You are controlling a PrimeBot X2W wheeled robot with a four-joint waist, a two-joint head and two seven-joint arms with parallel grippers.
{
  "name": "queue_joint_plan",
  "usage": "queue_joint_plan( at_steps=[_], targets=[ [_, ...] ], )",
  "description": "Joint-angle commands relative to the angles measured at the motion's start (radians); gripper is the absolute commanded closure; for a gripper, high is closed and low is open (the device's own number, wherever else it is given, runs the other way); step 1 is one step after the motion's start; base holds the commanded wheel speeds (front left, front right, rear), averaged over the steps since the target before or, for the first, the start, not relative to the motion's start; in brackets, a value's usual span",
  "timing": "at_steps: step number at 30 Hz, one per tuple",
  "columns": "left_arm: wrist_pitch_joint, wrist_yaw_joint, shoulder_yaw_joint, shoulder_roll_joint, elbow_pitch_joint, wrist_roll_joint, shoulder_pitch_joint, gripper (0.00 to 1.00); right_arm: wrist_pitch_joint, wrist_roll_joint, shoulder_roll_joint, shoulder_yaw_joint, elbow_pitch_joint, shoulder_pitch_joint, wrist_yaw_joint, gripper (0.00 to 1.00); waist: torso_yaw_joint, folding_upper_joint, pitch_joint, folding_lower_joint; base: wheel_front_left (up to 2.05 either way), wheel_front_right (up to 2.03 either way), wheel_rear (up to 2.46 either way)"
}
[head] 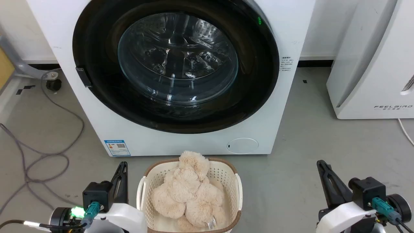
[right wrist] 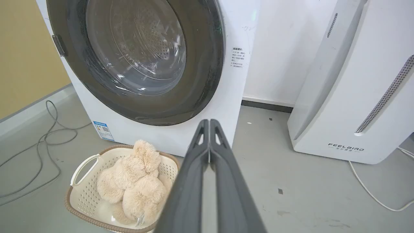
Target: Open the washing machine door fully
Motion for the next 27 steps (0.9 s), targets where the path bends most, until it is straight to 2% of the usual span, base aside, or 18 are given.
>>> queue_joint_plan(
  at_steps=[1,18,19,27],
  targets=[
    [0.000,-0.004,0.002,0.000,-0.005,0.003,-0.015,1.00,0.000,-0.008,0.001,0.000,-0.004,-0.012,0.001,1.00,0.000,0.0000,0.000,0.0000,0.00,0.00,0.00],
    [0.000,-0.004,0.002,0.000,-0.005,0.003,-0.015,1.00,0.000,-0.008,0.001,0.000,-0.004,-0.012,0.001,1.00,0.000,0.0000,0.000,0.0000,0.00,0.00,0.00],
    [0.000,-0.004,0.002,0.000,-0.005,0.003,-0.015,0.00,0.000,-0.008,0.001,0.000,-0.004,-0.012,0.001,0.00,0.000,0.0000,0.000,0.0000,0.00,0.00,0.00],
    [-0.012,0.000,-0.012,0.000,0.009,-0.008,-0.003,0.00,-0.011,0.010,0.000,-0.003,0.005,0.005,0.000,0.00,-0.001,0.0000,0.000,0.0000,0.00,0.00,0.00]
  ],
)
